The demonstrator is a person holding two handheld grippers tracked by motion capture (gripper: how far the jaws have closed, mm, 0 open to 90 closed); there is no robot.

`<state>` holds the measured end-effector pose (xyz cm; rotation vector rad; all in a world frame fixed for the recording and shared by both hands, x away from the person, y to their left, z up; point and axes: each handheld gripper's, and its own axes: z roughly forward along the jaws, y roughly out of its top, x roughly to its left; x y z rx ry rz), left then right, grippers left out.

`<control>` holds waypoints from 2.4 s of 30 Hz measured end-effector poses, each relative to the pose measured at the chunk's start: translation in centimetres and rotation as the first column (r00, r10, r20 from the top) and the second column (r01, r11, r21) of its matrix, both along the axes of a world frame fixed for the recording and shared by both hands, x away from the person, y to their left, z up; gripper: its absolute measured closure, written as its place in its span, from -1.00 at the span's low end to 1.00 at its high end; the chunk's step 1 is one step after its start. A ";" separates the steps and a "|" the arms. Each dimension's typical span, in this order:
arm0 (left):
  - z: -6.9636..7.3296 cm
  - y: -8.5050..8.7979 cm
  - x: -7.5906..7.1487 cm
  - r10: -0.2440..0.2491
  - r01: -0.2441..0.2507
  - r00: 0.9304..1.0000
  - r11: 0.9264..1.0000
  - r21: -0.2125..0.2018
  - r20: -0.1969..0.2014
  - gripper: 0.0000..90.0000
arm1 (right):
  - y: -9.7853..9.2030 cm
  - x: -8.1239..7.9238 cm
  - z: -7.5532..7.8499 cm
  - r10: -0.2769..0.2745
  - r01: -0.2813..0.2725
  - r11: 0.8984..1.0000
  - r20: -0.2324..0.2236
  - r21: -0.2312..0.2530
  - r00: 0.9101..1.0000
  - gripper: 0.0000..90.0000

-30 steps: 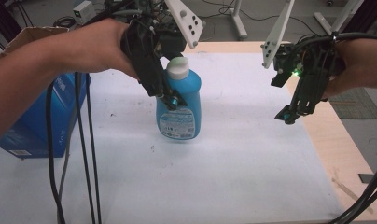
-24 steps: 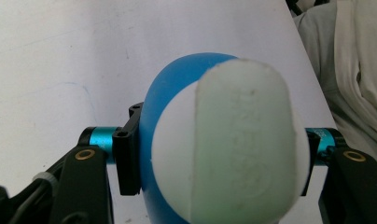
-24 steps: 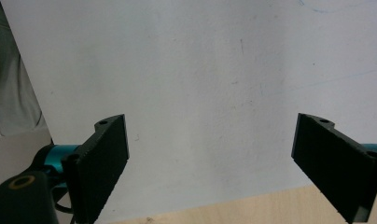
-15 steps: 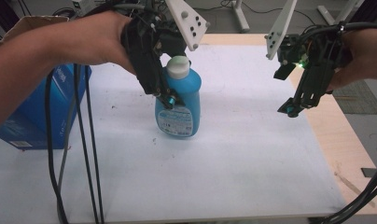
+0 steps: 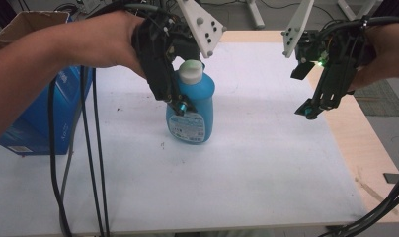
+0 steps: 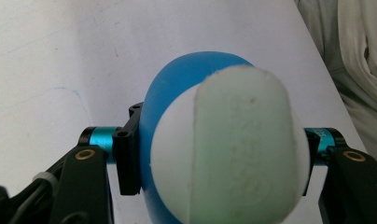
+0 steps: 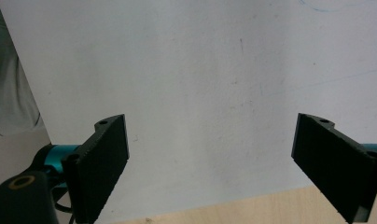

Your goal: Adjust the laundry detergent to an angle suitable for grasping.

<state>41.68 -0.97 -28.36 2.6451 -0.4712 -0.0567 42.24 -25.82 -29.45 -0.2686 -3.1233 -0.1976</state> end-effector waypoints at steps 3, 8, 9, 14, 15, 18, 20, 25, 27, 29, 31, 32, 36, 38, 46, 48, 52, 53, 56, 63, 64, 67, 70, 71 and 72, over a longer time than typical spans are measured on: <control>-0.2 -0.1 -0.1 -0.016 0.015 1.000 1.000 0.005 0.007 -0.16 | 0.0 0.0 -0.1 0.002 -0.002 1.000 0.004 0.008 1.000 -0.77; -0.5 -0.4 -0.1 -0.031 0.031 1.000 0.999 0.011 0.003 -0.16 | 0.1 0.0 -0.1 -0.001 0.001 1.000 -0.003 0.002 1.000 -0.77; -0.6 -0.5 -0.2 -0.034 0.034 0.999 0.999 0.012 0.002 -0.16 | 0.1 0.0 0.0 -0.002 0.002 1.000 0.001 0.001 1.000 -0.77; -0.8 -0.6 -0.4 -0.046 0.046 0.999 0.999 0.024 0.006 -0.16 | -0.1 0.0 0.0 -0.014 0.013 1.000 -0.007 -0.005 1.000 -0.77; -0.9 -0.6 -0.5 -0.041 0.040 0.999 0.999 0.024 0.003 -0.16 | 0.0 0.0 0.0 -0.014 0.014 1.000 -0.007 -0.005 1.000 -0.77; -1.2 -0.8 -0.5 -0.043 0.043 0.999 0.998 0.038 0.005 -0.16 | 0.1 0.0 -0.1 -0.005 0.005 1.000 -0.003 0.003 1.000 -0.77; -1.4 -0.8 -0.5 -0.042 0.042 0.999 0.998 0.041 0.001 -0.16 | 0.1 0.0 -0.1 -0.002 0.002 1.000 -0.003 0.004 1.000 -0.77; -1.5 -0.7 -0.4 -0.037 0.037 0.999 0.998 0.044 -0.003 -0.16 | -0.1 0.0 -0.1 -0.006 0.006 1.000 -0.004 0.002 1.000 -0.77; -1.5 -0.7 -0.4 -0.038 0.038 0.999 0.998 0.042 -0.003 -0.16 | -0.1 0.1 -0.1 -0.003 0.003 1.000 -0.003 0.001 1.000 -0.77; -1.5 -0.7 -0.4 -0.038 0.038 0.999 0.998 0.043 -0.004 -0.16 | -0.1 0.0 -0.1 -0.003 0.003 1.000 -0.005 0.002 1.000 -0.77; -1.5 -0.8 -0.4 -0.033 0.034 0.999 0.998 0.047 -0.007 -0.16 | 0.0 0.1 -0.1 0.001 -0.001 1.000 -0.001 0.007 1.000 -0.77; -1.5 -0.8 -0.3 -0.031 0.031 1.000 0.998 0.047 -0.007 -0.16 | 0.0 0.1 -0.1 0.000 0.000 1.000 -0.005 0.004 1.000 -0.77; -1.6 -0.8 -0.1 -0.008 0.009 1.000 0.998 0.056 -0.017 -0.16 | 0.1 0.0 -0.2 -0.003 0.003 1.000 -0.004 0.002 1.000 -0.77; -1.6 -0.7 0.0 -0.003 0.004 1.000 0.998 0.057 -0.021 -0.17 | 0.1 0.1 -0.2 -0.001 0.001 1.000 -0.003 0.005 1.000 -0.77; -1.6 -0.8 0.2 0.012 -0.010 0.999 0.998 0.060 -0.032 -0.17 | 0.1 0.0 -0.2 0.001 -0.001 1.000 -0.002 0.006 1.000 -0.77; -1.6 -0.8 0.4 0.007 -0.005 1.000 0.997 0.073 -0.030 -0.17 | 0.1 0.1 -0.2 0.001 -0.001 1.000 -0.003 0.008 1.000 -0.77; -1.6 -0.8 0.4 0.029 -0.026 0.999 0.998 0.062 -0.039 -0.24 | 0.1 0.1 -0.2 0.007 -0.007 1.000 0.001 0.006 1.000 -0.77; -1.5 -0.8 0.4 0.034 -0.031 0.999 0.998 0.063 -0.037 -0.29 | 0.1 0.1 -0.2 0.006 -0.006 1.000 0.003 0.006 1.000 -0.77; -1.4 -0.9 0.5 0.056 -0.053 0.997 0.996 0.068 -0.046 -0.40 | 0.1 0.1 -0.2 0.007 -0.007 1.000 0.004 0.007 1.000 -0.77; -1.3 -0.9 0.5 0.075 -0.072 0.996 0.995 0.062 -0.050 -0.52 | 0.2 -0.1 -0.2 0.001 -0.001 1.000 0.002 0.002 1.000 -0.77; -1.3 -0.9 0.5 0.086 -0.083 0.995 0.995 0.057 -0.053 -0.52 | 0.2 -0.1 -0.1 0.000 0.000 1.000 0.002 0.000 1.000 -0.77; -1.1 -0.8 0.4 0.108 -0.106 0.992 0.994 0.035 -0.063 -0.52 | 0.2 -0.1 -0.1 0.001 -0.001 1.000 0.004 0.002 1.000 -0.77; -0.8 -0.7 0.5 0.127 -0.126 0.989 0.992 0.018 -0.071 -0.52 | 0.1 -0.2 -0.1 -0.007 0.007 1.000 0.002 -0.002 1.000 -0.77; -0.8 -0.7 0.5 0.131 -0.130 0.988 0.991 0.022 -0.086 -0.52 | 0.1 -0.1 -0.2 -0.001 0.001 1.000 0.005 0.001 1.000 -0.77; -0.7 -0.7 0.4 0.119 -0.118 0.990 0.993 0.017 -0.081 -0.52 | 0.1 -0.1 -0.2 0.000 0.000 1.000 0.003 -0.003 1.000 -0.77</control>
